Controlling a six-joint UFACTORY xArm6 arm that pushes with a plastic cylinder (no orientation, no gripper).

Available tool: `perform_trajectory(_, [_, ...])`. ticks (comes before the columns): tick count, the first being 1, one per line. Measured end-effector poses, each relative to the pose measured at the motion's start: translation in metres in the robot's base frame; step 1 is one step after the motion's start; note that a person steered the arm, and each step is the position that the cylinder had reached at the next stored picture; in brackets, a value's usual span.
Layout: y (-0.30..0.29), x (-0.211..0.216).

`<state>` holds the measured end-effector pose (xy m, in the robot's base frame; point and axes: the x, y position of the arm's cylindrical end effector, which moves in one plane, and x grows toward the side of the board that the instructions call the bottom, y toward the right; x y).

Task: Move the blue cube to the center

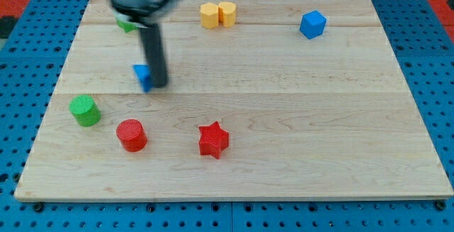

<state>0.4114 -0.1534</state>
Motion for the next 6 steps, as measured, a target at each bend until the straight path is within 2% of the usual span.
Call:
perform_trajectory(1, [-0.054, -0.015])
perform_trajectory(3, [0.215, -0.061])
perform_trajectory(4, [0.303, -0.104])
perform_trajectory(5, [0.347, -0.113])
perform_trajectory(6, [0.382, -0.159])
